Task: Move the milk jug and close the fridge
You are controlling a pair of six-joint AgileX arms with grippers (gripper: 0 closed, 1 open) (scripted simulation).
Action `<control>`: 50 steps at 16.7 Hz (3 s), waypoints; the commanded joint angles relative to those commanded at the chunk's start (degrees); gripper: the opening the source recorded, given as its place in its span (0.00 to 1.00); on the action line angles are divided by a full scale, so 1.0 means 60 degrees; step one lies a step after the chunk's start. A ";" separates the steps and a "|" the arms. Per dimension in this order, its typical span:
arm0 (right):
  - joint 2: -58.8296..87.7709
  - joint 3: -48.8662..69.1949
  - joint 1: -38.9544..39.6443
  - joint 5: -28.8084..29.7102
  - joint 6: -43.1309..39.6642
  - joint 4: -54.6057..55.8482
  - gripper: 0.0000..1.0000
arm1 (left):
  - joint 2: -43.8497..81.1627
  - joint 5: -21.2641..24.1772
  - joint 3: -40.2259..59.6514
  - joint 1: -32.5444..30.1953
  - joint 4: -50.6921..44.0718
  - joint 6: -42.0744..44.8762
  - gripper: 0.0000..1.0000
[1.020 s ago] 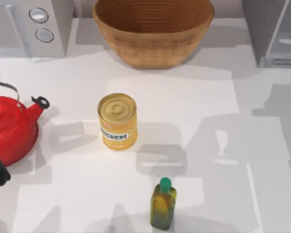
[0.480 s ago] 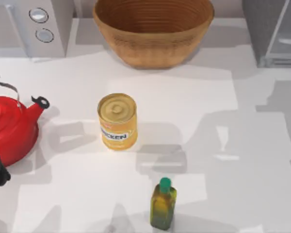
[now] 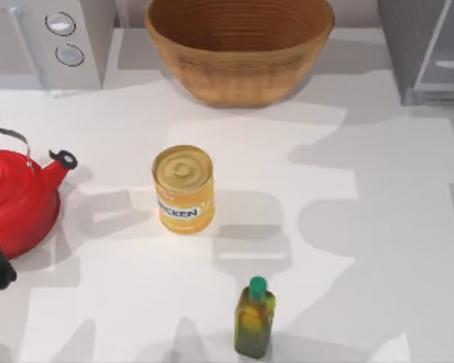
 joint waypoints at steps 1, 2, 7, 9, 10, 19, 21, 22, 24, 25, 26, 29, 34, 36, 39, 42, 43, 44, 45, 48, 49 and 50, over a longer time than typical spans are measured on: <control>0.0556 0.0711 -0.0168 -0.0181 -0.0012 -0.0183 0.00 | 0.0000 0.0000 0.0000 0.0000 0.0000 0.0000 1.00; 0.1073 0.1372 -0.0328 -0.0355 -0.0024 -0.0362 0.00 | 0.0000 0.0000 0.0000 0.0000 0.0000 0.0000 1.00; 0.2647 0.3250 -0.0856 -0.0933 -0.0072 -0.0976 0.00 | 0.0000 0.0000 0.0000 0.0000 0.0000 0.0000 1.00; 0.2715 0.3322 -0.0880 -0.0959 -0.0075 -0.1005 0.00 | 0.0000 0.0000 0.0000 0.0000 0.0000 0.0000 1.00; 0.2715 0.3322 -0.0880 -0.0959 -0.0075 -0.1005 0.00 | 0.0000 0.0000 0.0000 0.0000 0.0000 0.0000 1.00; 0.2715 0.3322 -0.0880 -0.0959 -0.0075 -0.1005 0.15 | 0.0000 0.0000 0.0000 0.0000 0.0000 0.0000 1.00; 0.2715 0.3322 -0.0880 -0.0959 -0.0075 -0.1005 0.30 | 0.0000 0.0000 0.0000 0.0000 0.0000 0.0000 1.00; 0.2715 0.3322 -0.0880 -0.0959 -0.0075 -0.1005 0.38 | 0.0000 0.0000 0.0000 0.0000 0.0000 0.0000 1.00; 0.2715 0.3322 -0.0880 -0.0959 -0.0075 -0.1005 0.53 | 0.0000 0.0000 0.0000 0.0000 0.0000 0.0000 1.00; 0.2715 0.3322 -0.0880 -0.0959 -0.0075 -0.1005 0.60 | 0.0000 0.0000 0.0000 0.0000 0.0000 0.0000 1.00; 0.2715 0.3322 -0.0880 -0.0959 -0.0075 -0.1005 0.68 | 0.0000 0.0000 0.0000 0.0000 0.0000 0.0000 1.00; 0.2715 0.3322 -0.0880 -0.0959 -0.0075 -0.1005 0.90 | 0.0000 0.0000 0.0000 0.0000 0.0000 0.0000 1.00; 0.2715 0.3322 -0.0880 -0.0959 -0.0075 -0.1005 1.00 | 0.0000 0.0000 0.0000 0.0000 0.0000 0.0000 1.00; 0.2715 0.3322 -0.0880 -0.0959 -0.0075 -0.1005 1.00 | 0.0000 0.0000 0.0000 0.0000 0.0000 0.0000 1.00; 0.2710 0.3318 -0.0864 -0.0959 -0.0075 -0.1005 1.00 | 0.0000 0.0000 0.0000 0.0000 0.0000 0.0000 1.00; 0.2418 0.3136 -0.0827 -0.0938 -0.0061 -0.1131 1.00 | 0.0000 0.0000 0.0000 0.0000 0.0000 0.0000 1.00; 0.2118 0.2950 -0.0791 -0.0914 -0.0052 -0.1262 1.00 | 0.0000 0.0000 0.0000 0.0000 0.0000 0.0000 1.00; 0.1717 0.2705 -0.0748 -0.0880 -0.0046 -0.1434 1.00 | 0.0000 0.0000 0.0000 0.0000 0.0000 0.0000 1.00; 0.1214 0.2406 -0.0696 -0.0836 -0.0042 -0.1646 1.00 | 0.0000 0.0000 0.0000 0.0000 0.0000 0.0000 1.00; -0.0894 0.1214 -0.0506 -0.0649 -0.0048 -0.2492 1.00 | 0.0000 0.0000 0.0000 0.0000 0.0000 0.0000 1.00; -0.1796 0.0734 -0.0432 -0.0571 -0.0054 -0.2834 1.00 | 0.0000 0.0000 0.0000 0.0000 0.0000 0.0000 1.00; -0.2794 0.0220 -0.0354 -0.0487 -0.0061 -0.3200 1.00 | 0.0000 0.0000 0.0000 0.0000 0.0000 0.0000 1.00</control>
